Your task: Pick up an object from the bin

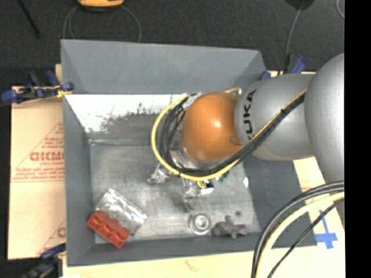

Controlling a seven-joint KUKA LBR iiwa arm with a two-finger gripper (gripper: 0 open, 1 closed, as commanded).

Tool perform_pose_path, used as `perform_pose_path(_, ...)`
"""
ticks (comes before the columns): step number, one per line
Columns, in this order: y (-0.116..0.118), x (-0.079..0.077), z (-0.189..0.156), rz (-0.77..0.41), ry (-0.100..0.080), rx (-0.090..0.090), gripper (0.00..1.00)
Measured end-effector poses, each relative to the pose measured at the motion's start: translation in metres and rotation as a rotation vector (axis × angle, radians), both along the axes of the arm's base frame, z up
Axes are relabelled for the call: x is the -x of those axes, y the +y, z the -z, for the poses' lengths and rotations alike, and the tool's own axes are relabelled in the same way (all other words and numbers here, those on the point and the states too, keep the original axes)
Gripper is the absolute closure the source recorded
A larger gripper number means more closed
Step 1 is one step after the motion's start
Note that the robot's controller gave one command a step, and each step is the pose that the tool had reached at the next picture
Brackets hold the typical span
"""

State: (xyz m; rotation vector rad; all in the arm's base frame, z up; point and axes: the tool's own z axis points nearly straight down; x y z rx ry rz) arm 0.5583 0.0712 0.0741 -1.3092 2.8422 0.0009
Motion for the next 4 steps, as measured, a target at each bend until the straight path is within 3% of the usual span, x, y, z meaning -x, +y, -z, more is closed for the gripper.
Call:
perform_pose_path(1, -0.004, 0.063, -0.109, -0.056, 0.003, 0.006, 0.0)
perform_pose_path(2, -0.046, 0.084, -0.035, -0.266, 0.014, 0.006, 0.0)
perform_pose_path(3, -0.042, 0.071, 0.001, -0.606, 0.006, 0.008, 0.0)
perform_pose_path(4, -0.041, 0.069, -0.001, -0.605, -0.004, 0.007, 1.0)
